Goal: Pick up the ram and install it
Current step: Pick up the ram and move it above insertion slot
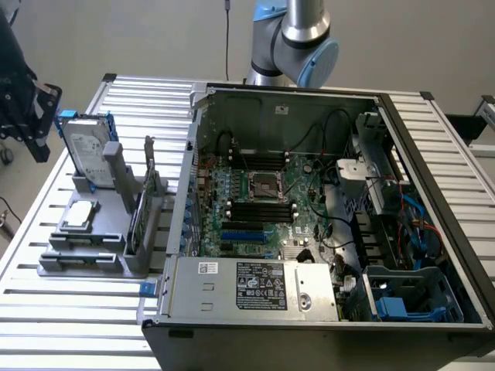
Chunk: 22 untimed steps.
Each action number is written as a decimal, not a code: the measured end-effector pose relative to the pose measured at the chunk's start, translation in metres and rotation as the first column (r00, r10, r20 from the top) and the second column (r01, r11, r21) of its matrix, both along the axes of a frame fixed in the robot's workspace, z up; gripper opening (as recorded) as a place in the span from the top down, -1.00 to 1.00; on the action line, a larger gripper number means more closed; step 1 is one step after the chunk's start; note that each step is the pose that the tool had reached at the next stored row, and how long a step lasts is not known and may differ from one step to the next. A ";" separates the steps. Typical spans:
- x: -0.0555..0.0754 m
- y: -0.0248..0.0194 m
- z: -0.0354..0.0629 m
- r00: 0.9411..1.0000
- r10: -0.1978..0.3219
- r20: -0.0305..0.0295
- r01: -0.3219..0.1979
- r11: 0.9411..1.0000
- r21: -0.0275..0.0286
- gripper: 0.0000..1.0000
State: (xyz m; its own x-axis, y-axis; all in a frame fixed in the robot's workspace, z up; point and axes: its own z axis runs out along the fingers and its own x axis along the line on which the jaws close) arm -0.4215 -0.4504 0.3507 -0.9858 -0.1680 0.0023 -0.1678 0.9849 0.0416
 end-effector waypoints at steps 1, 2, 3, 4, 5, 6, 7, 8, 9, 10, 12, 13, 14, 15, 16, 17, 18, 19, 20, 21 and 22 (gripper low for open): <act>0.000 0.0000 -0.0001 1.000 0.019 0.000 -0.019 1.000 0.000 0.79; 0.000 0.0000 -0.0002 0.999 0.037 0.000 -0.037 0.999 0.000 0.79; 0.000 0.0000 -0.0003 0.998 0.055 0.000 -0.055 0.998 0.000 0.79; 0.000 0.0000 -0.0004 0.997 0.073 0.000 -0.073 0.997 0.000 0.79; 0.000 0.0000 -0.0005 0.996 0.091 0.000 -0.091 0.996 0.000 0.79; 0.000 0.0000 -0.0006 0.994 0.109 0.000 -0.109 0.994 0.000 0.79; 0.000 0.0000 -0.0007 0.992 0.127 0.000 -0.127 0.992 0.000 0.79; 0.000 0.0000 -0.0008 0.989 0.146 0.000 -0.146 0.989 0.000 0.79; 0.000 0.0000 -0.0009 0.986 0.164 0.000 -0.164 0.986 0.000 0.79; 0.000 0.0000 -0.0010 0.983 0.182 0.000 -0.182 0.983 0.000 0.79; 0.000 0.0000 -0.0011 0.976 0.217 0.000 -0.217 0.976 0.000 0.79; 0.000 0.0000 -0.0012 0.972 0.235 0.000 -0.235 0.972 0.000 0.79; 0.000 0.0000 -0.0013 0.968 0.252 0.000 -0.252 0.968 0.000 0.79; 0.000 0.0000 -0.0014 0.963 0.270 0.000 -0.270 0.963 0.000 0.79; 0.000 0.0000 -0.0015 0.958 0.288 0.000 -0.288 0.958 0.000 0.79; 0.000 0.0000 -0.0016 0.952 0.305 0.000 -0.305 0.952 0.000 0.79; 0.000 0.0000 -0.0017 0.947 0.322 0.000 -0.322 0.947 0.000 0.79; 0.000 0.0000 -0.0017 0.941 0.339 0.000 -0.339 0.941 0.000 0.79; 0.000 0.0000 -0.0019 0.934 0.356 0.000 -0.356 0.934 0.000 0.79; 0.000 0.0000 -0.0020 0.928 0.373 0.000 -0.373 0.928 0.000 0.79; 0.000 0.0000 -0.0020 0.921 0.390 0.000 -0.390 0.921 0.000 0.79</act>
State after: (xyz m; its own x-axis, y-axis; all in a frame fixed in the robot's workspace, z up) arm -0.4215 -0.4504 0.3487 -0.8425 -0.5387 0.0023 -0.5382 0.8418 0.0416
